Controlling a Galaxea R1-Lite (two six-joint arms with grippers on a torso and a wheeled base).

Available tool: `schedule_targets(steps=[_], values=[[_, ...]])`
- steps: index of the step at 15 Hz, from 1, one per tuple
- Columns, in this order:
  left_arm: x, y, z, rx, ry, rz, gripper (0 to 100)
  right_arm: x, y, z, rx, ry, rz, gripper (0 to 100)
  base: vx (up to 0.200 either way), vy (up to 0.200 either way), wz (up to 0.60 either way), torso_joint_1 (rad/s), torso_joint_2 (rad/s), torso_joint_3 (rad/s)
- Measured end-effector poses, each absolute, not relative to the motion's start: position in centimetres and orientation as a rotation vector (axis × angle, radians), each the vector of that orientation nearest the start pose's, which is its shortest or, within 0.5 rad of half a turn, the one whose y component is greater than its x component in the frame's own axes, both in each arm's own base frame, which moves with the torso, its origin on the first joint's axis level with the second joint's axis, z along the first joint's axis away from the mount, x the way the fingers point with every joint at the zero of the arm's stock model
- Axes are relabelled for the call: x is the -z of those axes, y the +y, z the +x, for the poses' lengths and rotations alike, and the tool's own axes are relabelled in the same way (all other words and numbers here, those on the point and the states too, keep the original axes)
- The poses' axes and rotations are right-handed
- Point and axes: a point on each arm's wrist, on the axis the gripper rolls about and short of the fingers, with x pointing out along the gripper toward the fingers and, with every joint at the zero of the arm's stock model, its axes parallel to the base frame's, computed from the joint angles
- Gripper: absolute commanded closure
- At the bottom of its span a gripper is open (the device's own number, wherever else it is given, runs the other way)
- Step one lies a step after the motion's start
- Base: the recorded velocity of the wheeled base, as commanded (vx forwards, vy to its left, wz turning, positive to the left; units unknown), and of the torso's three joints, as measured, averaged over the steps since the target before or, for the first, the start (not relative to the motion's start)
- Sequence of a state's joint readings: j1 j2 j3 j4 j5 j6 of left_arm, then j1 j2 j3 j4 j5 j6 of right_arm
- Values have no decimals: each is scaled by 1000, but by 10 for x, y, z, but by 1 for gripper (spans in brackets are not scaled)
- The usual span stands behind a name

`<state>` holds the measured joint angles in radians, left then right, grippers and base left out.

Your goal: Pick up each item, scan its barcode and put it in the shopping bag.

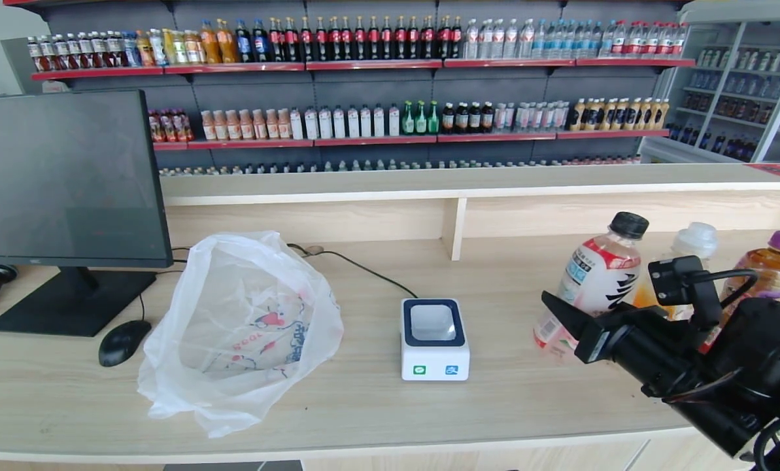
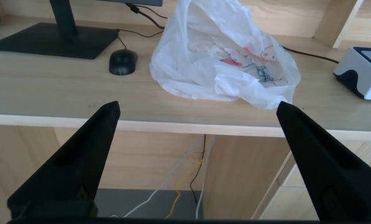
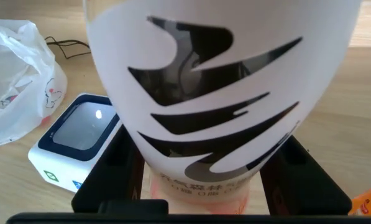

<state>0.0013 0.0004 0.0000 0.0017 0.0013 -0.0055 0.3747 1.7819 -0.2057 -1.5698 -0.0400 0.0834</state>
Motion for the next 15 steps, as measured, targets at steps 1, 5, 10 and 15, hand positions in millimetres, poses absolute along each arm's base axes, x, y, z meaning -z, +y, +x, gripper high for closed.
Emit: schedule_targets(steps=[1, 5, 10, 15], values=[[-75, 0, -23, -3, 2, -6, 0, -120, 87, 215, -348, 18, 78, 100, 0, 0, 0, 0, 0, 0], [-75, 0, -23, -2, 2, -6, 0, -128, 78, 180, -373, -1, 76, 100, 0, 0, 0, 0, 0, 0], [-75, 0, -23, -2, 2, -6, 0, -142, 83, 144, -502, -60, 158, 100, 0, 0, 0, 0, 0, 0], [-75, 0, -23, -3, 2, -5, 0, -157, 105, 133, -725, -62, 343, 100, 0, 0, 0, 0, 0, 0]])
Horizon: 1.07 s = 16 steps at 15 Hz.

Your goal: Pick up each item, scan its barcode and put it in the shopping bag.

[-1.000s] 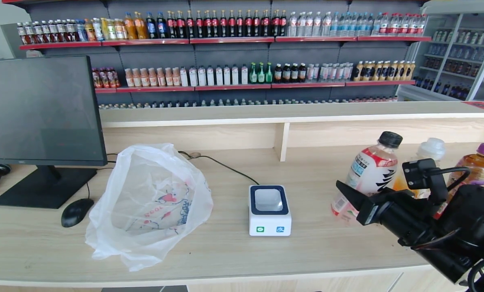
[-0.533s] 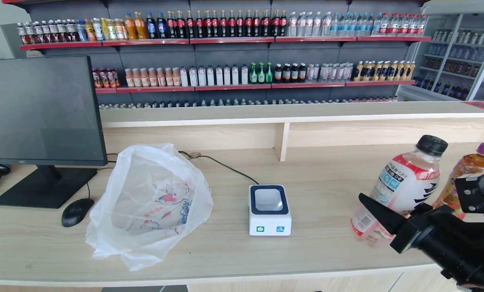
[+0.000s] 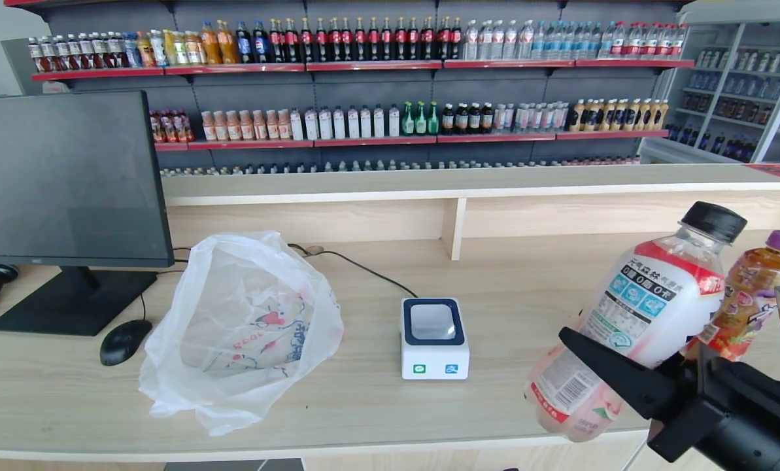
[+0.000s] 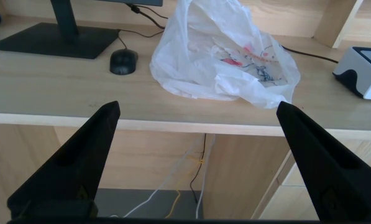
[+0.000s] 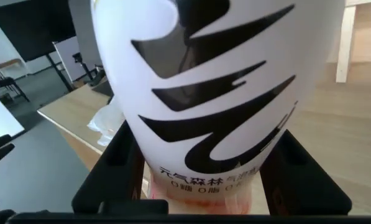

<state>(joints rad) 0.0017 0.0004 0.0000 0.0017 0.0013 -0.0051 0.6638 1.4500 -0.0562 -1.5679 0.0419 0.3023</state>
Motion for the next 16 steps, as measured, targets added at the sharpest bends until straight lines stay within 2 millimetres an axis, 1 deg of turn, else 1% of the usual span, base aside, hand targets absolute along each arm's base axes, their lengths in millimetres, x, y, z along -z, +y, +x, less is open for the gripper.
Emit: schedule_targets(steps=[3, 5, 7, 10, 14, 16], values=[[-75, 0, -23, -3, 2, -5, 0, -181, 120, 145, -828, -87, 542, 100, 0, 0, 0, 0, 0, 0], [-75, 0, -23, -2, 2, -5, 0, -191, 131, 148, -885, -89, 624, 100, 0, 0, 0, 0, 0, 0], [-75, 0, -23, -2, 2, -6, 0, -195, 144, 143, -954, -64, 674, 100, 0, 0, 0, 0, 0, 0], [-75, 0, -23, -3, 2, -6, 0, -203, 163, 127, -1094, 16, 819, 100, 0, 0, 0, 0, 0, 0], [-75, 0, -23, -2, 2, -5, 0, -215, 178, 128, -1152, 59, 954, 100, 0, 0, 0, 0, 0, 0], [-75, 0, -23, -2, 2, -5, 0, -215, 183, 129, -1164, 99, 1007, 100, 0, 0, 0, 0, 0, 0]])
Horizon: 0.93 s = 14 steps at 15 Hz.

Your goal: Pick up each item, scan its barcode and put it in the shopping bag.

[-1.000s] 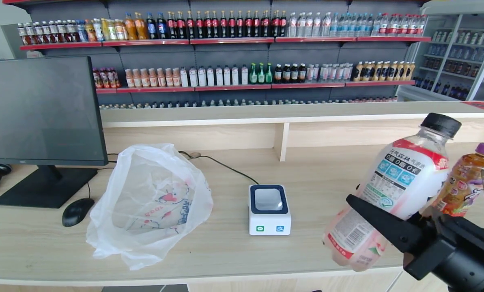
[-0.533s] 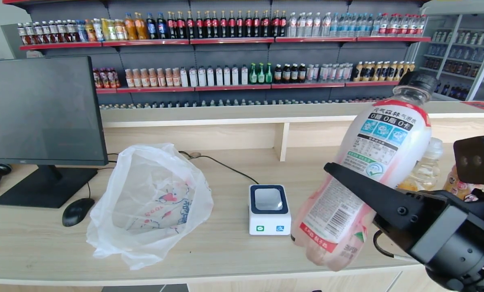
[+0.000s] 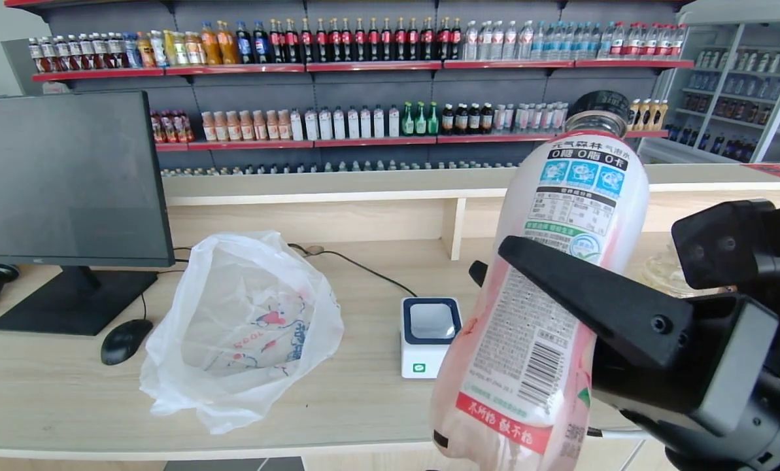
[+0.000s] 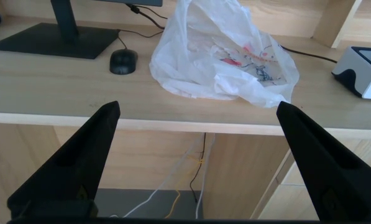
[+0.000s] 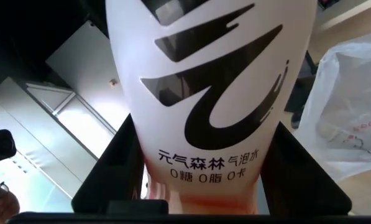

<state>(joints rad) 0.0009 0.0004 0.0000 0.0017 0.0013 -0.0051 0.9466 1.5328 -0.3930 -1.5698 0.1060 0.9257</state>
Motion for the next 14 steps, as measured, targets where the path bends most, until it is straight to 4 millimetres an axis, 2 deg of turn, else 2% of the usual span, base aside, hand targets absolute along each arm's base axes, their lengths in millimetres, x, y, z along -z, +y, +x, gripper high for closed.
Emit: schedule_targets(steps=[5, 14], values=[[-75, 0, -23, -3, 2, -6, 0, -214, 190, 130, -1174, 134, 1042, 100, 0, 0, 0, 0, 0, 0], [-75, 0, -23, -3, 2, -5, 0, -214, 191, 131, -1176, 138, 1048, 100, 0, 0, 0, 0, 0, 0]])
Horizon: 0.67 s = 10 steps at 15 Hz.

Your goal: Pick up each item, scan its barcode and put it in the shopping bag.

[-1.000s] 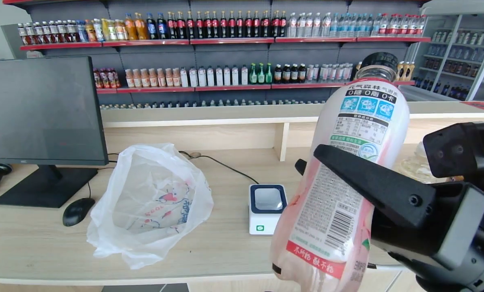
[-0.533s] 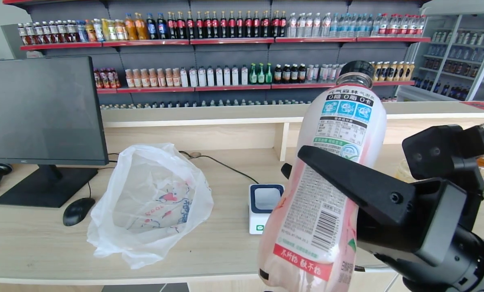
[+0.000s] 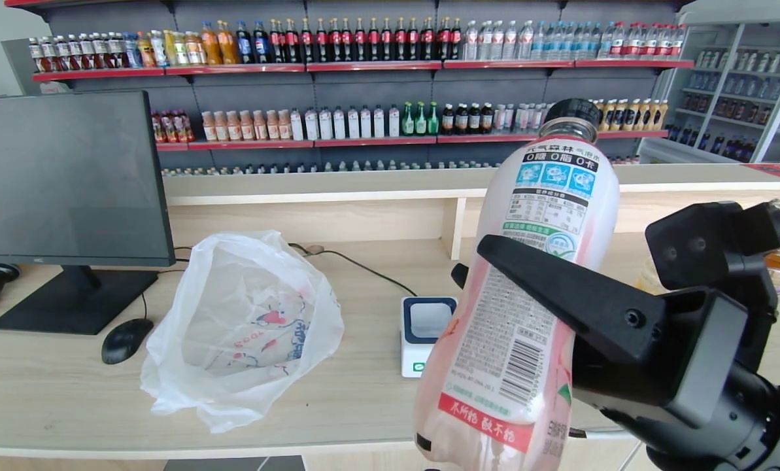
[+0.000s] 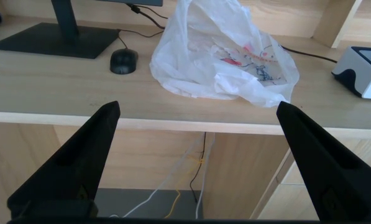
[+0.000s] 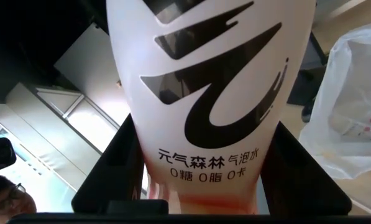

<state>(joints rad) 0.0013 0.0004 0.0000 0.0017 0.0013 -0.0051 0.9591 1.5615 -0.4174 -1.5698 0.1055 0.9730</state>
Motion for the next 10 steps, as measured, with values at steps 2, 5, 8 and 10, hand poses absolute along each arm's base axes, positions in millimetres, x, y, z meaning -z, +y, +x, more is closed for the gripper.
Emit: schedule_targets(steps=[2, 5, 8, 10], values=[[-75, 0, -23, -3, 2, -6, 0, -214, 190, 131, -1172, 140, 1045, 100, 0, 0, 0, 0, 0, 0], [-75, 0, -23, -3, 2, -6, 0, -213, 187, 137, -1139, 92, 990, 100, 0, 0, 0, 0, 0, 0], [-75, 0, -23, -2, 2, -6, 0, -209, 184, 139, -1112, 16, 852, 100, 0, 0, 0, 0, 0, 0], [-75, 0, -23, -2, 2, -6, 0, -200, 181, 138, -1084, -45, 676, 100, 0, 0, 0, 0, 0, 0]])
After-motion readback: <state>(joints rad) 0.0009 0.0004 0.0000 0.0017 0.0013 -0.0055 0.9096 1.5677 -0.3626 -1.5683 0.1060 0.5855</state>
